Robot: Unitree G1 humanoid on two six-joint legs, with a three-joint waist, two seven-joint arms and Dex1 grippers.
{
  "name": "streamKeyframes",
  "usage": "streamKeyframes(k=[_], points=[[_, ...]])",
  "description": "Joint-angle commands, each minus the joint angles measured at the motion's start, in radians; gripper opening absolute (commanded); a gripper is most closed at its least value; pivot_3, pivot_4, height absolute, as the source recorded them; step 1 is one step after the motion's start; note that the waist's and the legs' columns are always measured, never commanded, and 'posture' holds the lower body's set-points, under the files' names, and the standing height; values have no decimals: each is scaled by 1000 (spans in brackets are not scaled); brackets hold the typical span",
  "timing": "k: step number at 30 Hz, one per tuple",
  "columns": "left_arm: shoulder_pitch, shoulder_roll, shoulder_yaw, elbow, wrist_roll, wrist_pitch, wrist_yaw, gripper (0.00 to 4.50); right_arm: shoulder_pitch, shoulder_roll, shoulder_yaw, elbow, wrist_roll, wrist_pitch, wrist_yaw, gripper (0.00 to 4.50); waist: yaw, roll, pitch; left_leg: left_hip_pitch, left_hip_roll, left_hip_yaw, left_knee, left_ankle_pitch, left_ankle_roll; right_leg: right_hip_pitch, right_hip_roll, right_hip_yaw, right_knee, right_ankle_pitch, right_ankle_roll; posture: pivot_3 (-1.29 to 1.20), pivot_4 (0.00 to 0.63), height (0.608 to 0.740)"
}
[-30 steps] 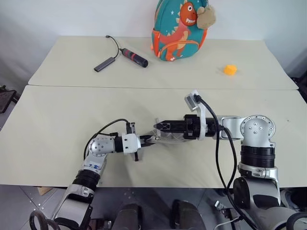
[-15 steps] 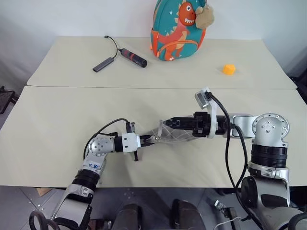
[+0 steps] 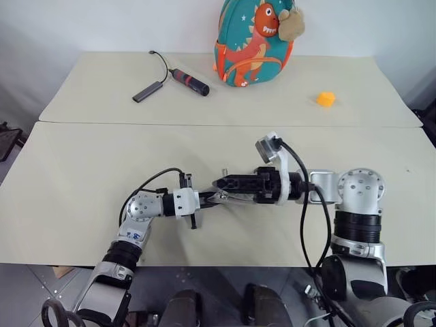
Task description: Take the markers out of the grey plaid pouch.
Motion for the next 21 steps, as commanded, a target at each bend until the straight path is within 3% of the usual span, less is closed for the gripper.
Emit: streamKeyframes(k=[1,12,18,21], points=[[1,3,-3,-23,-9,8,0,0,9,13,9,-34,-8,-62,-9,3855,1,0,0,0,0,0,0,0,0,0,0,0,0,0,0,0,150,740],[11,5,3,-40,-20,27,2,0,16,16,-1,-36,15,-209,32,123,0,0,0,0,0,1,0,0,0,0,0,0,0,0,0,0,150,740],[34,-9,20,-106,-133,154,-42,0,-2,-17,-76,-18,105,-237,45,21,0,0,0,0,0,1,0,0,0,0,0,0,0,0,0,0,150,740],[82,18,26,-280,-339,526,-97,0,-18,-56,-133,-6,182,-236,25,21,-1,0,0,0,1,-1,0,0,0,0,0,0,0,0,0,0,150,740]])
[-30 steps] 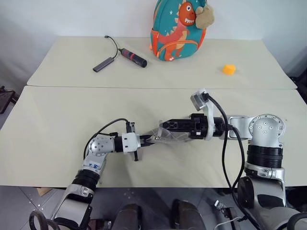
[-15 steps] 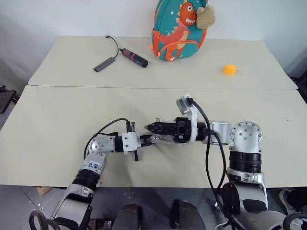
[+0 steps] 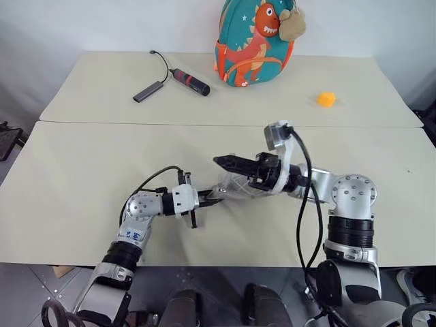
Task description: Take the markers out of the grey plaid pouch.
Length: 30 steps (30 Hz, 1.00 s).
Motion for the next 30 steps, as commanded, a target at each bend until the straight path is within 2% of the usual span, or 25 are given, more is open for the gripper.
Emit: streamKeyframes(k=[1,6,13,18,26,30], points=[[47,36,20,-200,-227,383,-53,0,-38,-49,-91,-11,122,-20,-9,21,-1,0,0,0,0,-2,0,0,0,0,0,0,0,0,0,0,150,740],[90,99,61,-328,-375,686,-65,0,-33,-152,-154,11,200,-44,-58,21,-1,0,0,0,1,-4,0,0,0,0,0,1,0,0,0,0,150,740],[122,132,75,-397,-410,820,-78,0,5,-303,-207,74,136,-126,-45,21,5,0,0,0,0,-2,0,0,0,0,0,2,0,0,0,0,150,740],[127,129,90,-400,-401,833,-84,0,75,-413,-229,126,57,-195,30,21,7,0,0,0,0,5,-1,0,0,1,0,1,-2,0,0,0,150,740],[107,141,97,-364,-384,839,-117,0,161,-505,-214,176,-75,-286,157,21,6,0,0,1,0,7,-2,0,0,1,1,3,-2,0,0,0,150,740],[85,129,93,-349,-378,842,-116,0,148,-506,-207,171,-11,-171,159,21,6,1,0,2,1,8,-2,0,0,1,1,3,-2,0,0,0,150,740]])
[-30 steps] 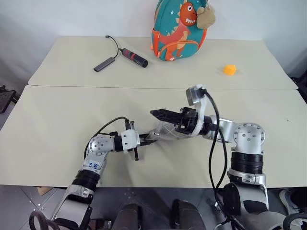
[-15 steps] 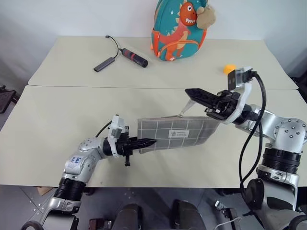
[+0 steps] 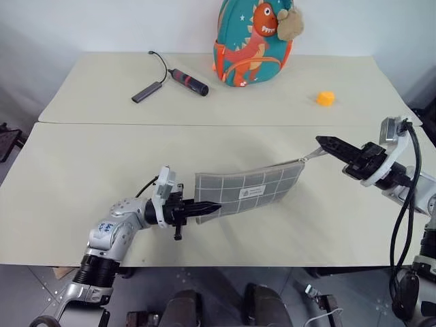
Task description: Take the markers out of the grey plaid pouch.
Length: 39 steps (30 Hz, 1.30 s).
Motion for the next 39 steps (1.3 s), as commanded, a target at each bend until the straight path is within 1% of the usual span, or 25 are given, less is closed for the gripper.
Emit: streamKeyframes(k=[1,3,5,7,8,10,12,14,16,19,22,24,26,29,31,33,37,38,39], points=[[-13,2,10,14,10,1,-21,0,-28,-27,-41,-9,80,78,9,21,0,0,0,0,0,0,0,0,0,0,0,0,0,0,0,0,150,740],[-21,-6,5,20,8,7,-24,0,-30,-21,-46,-35,119,106,24,395,0,0,0,0,0,0,0,0,0,0,0,0,0,0,0,0,150,740],[-25,-10,3,23,2,20,-30,0,-22,-27,-35,-61,129,122,38,906,1,0,0,0,0,0,0,0,0,0,0,0,0,0,0,0,150,740],[-36,-19,9,17,-13,37,-31,0,50,-94,27,-162,139,188,152,1608,11,1,0,0,0,0,0,0,0,0,0,0,0,0,0,0,150,740],[-43,-20,12,23,-15,45,-36,0,89,-113,69,-205,52,108,185,1918,15,1,1,0,0,-1,0,0,0,0,0,0,-1,0,0,0,150,740],[-54,-21,15,38,-9,47,-44,0,150,-153,108,-243,-55,-6,264,2571,22,1,1,0,0,-1,0,0,0,0,0,-1,-1,0,0,0,150,740],[-63,-23,17,53,-2,45,-50,0,192,-187,126,-242,-124,-87,330,3260,26,1,1,0,-1,-1,0,0,0,1,0,-1,-4,1,1,0,150,740],[-78,-28,18,77,12,24,-56,0,315,-289,186,-227,-296,-273,485,3856,31,1,1,-1,-1,1,0,0,1,1,0,1,-5,2,3,0,150,740],[-87,-37,17,99,32,-11,-60,0,385,-335,208,-182,-403,-411,561,3856,33,1,1,-1,-2,0,0,0,2,2,0,0,-6,2,3,0,150,740],[-105,-62,11,135,62,-69,-68,0,419,-354,160,-84,-460,-510,604,3856,26,1,1,-1,-2,2,0,0,2,2,0,1,-7,2,5,0,150,740],[-116,-80,9,159,90,-114,-77,0,429,-361,132,-24,-505,-576,623,3856,23,1,1,0,-1,3,0,0,2,2,0,1,-7,3,5,0,150,740],[-119,-90,-24,179,137,-183,-109,0,422,-390,68,20,-508,-596,632,3856,23,1,1,1,-1,4,0,0,2,2,0,1,-7,3,5,0,150,740],[-123,-108,-51,213,188,-278,-132,0,384,-416,9,8,-484,-579,624,3856,25,2,1,1,-1,4,0,0,2,2,0,1,-7,3,5,0,150,740],[-132,-141,-54,246,207,-338,-143,0,383,-436,-64,-120,-409,-485,620,3285,26,2,1,1,-1,4,0,0,2,2,0,1,-7,3,5,0,150,740],[-137,-151,-59,258,213,-344,-153,0,364,-439,-84,-184,-379,-457,606,2642,26,2,1,1,0,3,0,0,2,2,0,0,-7,3,4,0,150,740],[-143,-164,-64,274,221,-356,-155,0,320,-444,-73,-235,-356,-439,590,1943,26,2,1,1,0,2,0,0,2,3,0,0,-7,3,4,0,150,740],[-153,-191,-75,315,250,-399,-155,0,193,-428,79,-382,-341,-432,578,559,24,2,1,1,0,1,1,0,2,3,-1,1,-7,3,4,0,150,740],[-154,-197,-76,320,257,-409,-152,0,166,-420,138,-416,-362,-441,579,249,24,2,1,1,0,0,1,0,2,2,-1,1,-7,3,4,0,150,740],[-155,-201,-77,324,262,-417,-151,0,148,-416,178,-437,-377,-448,580,32,24,2,1,1,0,-2,1,0,2,2,0,1,-7,3,4,0,150,740]])
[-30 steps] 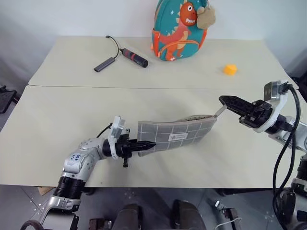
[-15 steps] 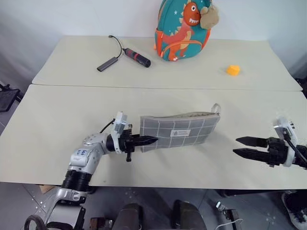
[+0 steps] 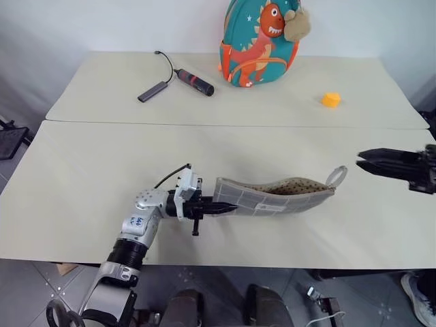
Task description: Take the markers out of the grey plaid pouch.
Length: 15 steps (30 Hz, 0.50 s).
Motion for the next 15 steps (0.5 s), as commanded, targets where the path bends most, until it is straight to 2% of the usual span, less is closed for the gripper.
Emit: streamKeyframes(k=[1,6,10,15], points=[[-9,-11,-10,10,25,-36,-5,0,-62,20,140,-104,-31,-21,-2,32,0,0,0,0,0,-1,0,0,0,0,0,0,0,0,0,0,150,740],[-6,-14,-17,12,34,-39,-2,0,-245,102,380,-149,-116,-1,-29,32,0,0,0,-1,-1,-2,2,0,0,0,0,0,0,0,0,0,150,740],[-1,-14,-18,10,43,-44,2,0,-299,98,472,-156,-174,22,-20,32,3,0,0,-3,-1,-5,4,0,0,0,0,-2,0,0,0,0,150,740],[6,-20,-16,9,46,-50,17,0,-274,85,524,-171,-245,-39,32,32,1,0,0,-11,-1,-5,10,-1,1,-1,0,-8,1,0,0,0,150,740]])
